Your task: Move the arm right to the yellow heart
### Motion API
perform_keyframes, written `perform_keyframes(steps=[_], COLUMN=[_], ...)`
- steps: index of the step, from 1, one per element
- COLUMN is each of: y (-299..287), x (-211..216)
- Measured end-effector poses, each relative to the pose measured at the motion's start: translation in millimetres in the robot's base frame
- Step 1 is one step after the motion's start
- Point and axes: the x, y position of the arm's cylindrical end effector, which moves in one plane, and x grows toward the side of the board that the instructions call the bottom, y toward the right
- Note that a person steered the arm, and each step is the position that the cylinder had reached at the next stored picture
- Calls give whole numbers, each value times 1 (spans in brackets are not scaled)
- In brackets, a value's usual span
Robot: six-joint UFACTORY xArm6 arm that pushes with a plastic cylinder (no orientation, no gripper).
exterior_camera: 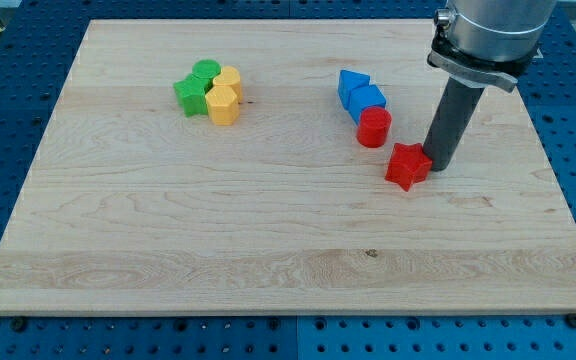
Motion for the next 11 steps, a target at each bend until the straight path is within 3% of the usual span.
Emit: perform_keyframes(steps=[2, 4, 7, 8, 9, 10, 11], y=[-26, -9, 1, -27, -92, -147, -167], x=[2, -5, -130, -170, -183, -183, -156])
